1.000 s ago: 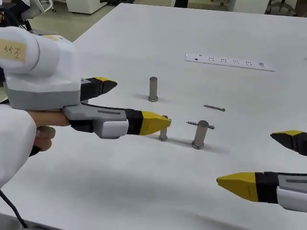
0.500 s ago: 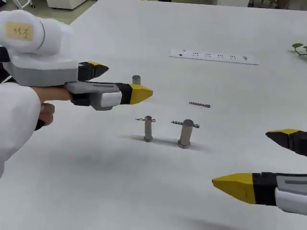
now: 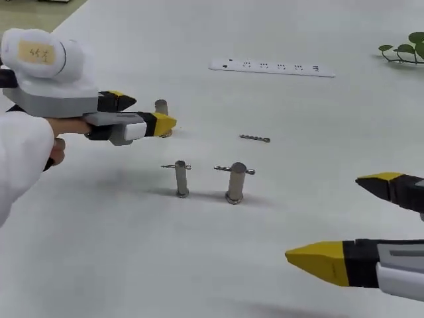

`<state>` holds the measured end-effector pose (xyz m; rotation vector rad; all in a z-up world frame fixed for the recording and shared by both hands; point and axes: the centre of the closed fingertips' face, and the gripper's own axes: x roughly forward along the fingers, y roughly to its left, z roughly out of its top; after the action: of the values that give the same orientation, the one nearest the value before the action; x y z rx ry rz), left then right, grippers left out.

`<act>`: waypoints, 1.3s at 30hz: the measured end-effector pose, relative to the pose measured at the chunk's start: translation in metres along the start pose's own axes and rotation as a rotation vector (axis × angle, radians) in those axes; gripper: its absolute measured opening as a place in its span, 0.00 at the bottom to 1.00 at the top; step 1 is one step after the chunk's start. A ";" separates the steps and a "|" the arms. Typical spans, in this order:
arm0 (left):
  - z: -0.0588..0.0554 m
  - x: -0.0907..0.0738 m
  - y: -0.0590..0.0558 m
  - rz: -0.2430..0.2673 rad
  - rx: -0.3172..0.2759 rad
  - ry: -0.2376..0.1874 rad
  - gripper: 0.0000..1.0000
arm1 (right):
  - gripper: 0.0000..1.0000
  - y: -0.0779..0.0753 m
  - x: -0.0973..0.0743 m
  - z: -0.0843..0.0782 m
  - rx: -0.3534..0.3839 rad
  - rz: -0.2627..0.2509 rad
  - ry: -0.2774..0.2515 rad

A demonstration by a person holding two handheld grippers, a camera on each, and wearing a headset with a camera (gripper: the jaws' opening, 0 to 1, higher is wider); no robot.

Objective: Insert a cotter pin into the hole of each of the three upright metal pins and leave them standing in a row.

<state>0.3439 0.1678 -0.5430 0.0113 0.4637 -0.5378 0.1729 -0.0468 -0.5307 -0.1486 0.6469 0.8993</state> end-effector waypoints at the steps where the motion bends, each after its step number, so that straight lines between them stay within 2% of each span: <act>1: 0.002 0.002 0.000 -0.007 -0.030 -0.020 0.47 | 0.94 -0.001 0.000 0.000 0.003 -0.003 0.000; 4: 0.001 0.007 0.007 0.004 -0.003 -0.016 0.43 | 0.93 -0.002 -0.001 0.000 0.013 -0.005 -0.001; 6: 0.000 0.011 0.010 0.002 -0.029 -0.017 0.41 | 0.93 -0.002 -0.001 -0.001 0.018 -0.005 0.005; 10: -0.004 0.016 0.014 0.004 -0.036 -0.013 0.38 | 0.93 -0.004 -0.003 0.001 0.024 -0.015 -0.001; 17: -0.006 0.026 0.014 -0.004 -0.034 -0.009 0.26 | 0.92 -0.006 -0.004 -0.003 0.044 -0.022 0.006; 24: -0.012 0.036 0.017 0.005 0.009 0.011 0.21 | 0.92 -0.005 -0.003 -0.005 0.051 -0.013 0.008; 27: -0.013 0.039 0.015 -0.002 0.004 0.011 0.20 | 0.91 -0.005 -0.003 -0.005 0.048 -0.011 0.013; 30: -0.013 0.042 0.018 0.027 0.041 0.007 0.14 | 0.91 -0.003 -0.002 -0.005 0.050 -0.007 0.011; 31: -0.013 0.043 0.017 0.020 0.058 0.008 0.11 | 0.91 -0.003 -0.002 -0.005 0.050 -0.006 0.012; 35: -0.012 0.044 0.017 0.026 0.090 0.009 0.10 | 0.91 -0.003 -0.001 -0.009 0.052 -0.003 0.025; 39: -0.012 0.041 0.015 0.013 0.074 0.011 0.10 | 0.90 -0.003 -0.003 -0.010 0.052 -0.006 0.029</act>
<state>0.3771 0.1619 -0.5731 0.0881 0.4544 -0.5419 0.1691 -0.0543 -0.5374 -0.1168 0.6960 0.8751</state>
